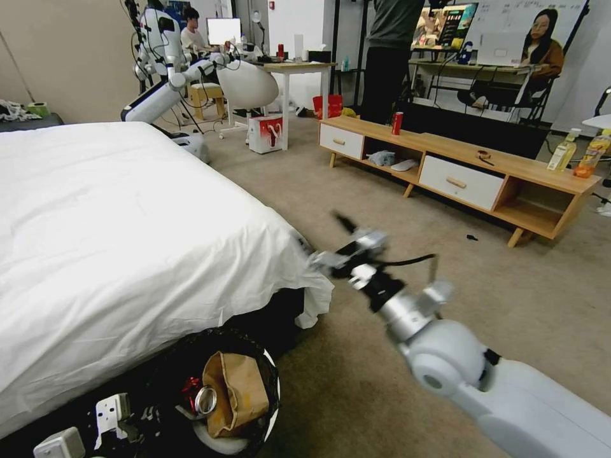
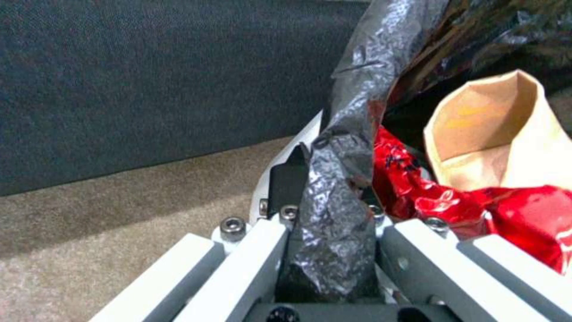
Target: Pick up the trash bin and place the garbage on the floor into it.
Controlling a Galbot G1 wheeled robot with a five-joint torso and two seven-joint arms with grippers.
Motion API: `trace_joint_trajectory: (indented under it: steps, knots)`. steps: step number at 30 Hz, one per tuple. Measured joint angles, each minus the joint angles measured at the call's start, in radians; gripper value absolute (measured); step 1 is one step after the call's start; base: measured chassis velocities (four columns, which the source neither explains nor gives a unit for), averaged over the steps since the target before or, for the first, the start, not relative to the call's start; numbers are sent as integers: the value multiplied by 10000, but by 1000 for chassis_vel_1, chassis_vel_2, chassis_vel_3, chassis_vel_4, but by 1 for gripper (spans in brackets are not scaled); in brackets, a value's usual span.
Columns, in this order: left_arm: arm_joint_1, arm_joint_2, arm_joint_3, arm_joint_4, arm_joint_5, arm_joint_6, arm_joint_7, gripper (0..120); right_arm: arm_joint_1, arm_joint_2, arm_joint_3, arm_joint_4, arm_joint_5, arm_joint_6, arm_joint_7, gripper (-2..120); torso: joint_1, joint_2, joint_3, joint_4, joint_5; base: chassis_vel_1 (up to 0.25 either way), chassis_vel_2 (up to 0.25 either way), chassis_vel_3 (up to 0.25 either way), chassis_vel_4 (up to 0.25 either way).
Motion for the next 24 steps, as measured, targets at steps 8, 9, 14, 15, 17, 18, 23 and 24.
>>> trace_joint_trajectory:
  steps: [8,9,14,15,17,18,23,24]
  knots:
    - [199,-395,-9,-121,596,-218,144,1,-1834,672,2715,-6,-1217,825,94,91,0,0,0,11,-1,0,0,0,0]
    - [216,-444,-9,-124,663,-251,153,1,-2344,779,3523,101,-1495,858,90,90,0,0,-1,5,-1,0,0,0,0]
    - [227,-588,-5,-152,813,-303,162,1,-3948,1138,5414,503,-2429,806,99,90,0,0,0,3,-1,0,0,0,0]
    - [226,-639,-1,-155,859,-327,163,1,-4441,1260,5797,663,-2731,749,127,90,0,0,-1,5,-3,0,0,0,0]
    - [224,-682,10,-155,928,-363,178,1,-4892,1379,6076,802,-3028,690,157,90,-1,1,-1,5,-2,0,0,0,0]
    - [224,-730,29,-150,1034,-417,209,1,-5403,1537,6295,952,-3453,619,276,90,0,1,-2,4,-2,0,0,0,0]
    - [225,-815,93,-108,1259,-528,266,1,-6568,2463,6556,1298,-4912,417,725,90,0,1,-1,9,-5,0,0,0,0]
    - [226,-815,104,-85,1368,-579,310,1,-6865,2863,6557,1286,-5439,467,801,90,-1,1,-1,6,-2,0,0,0,0]
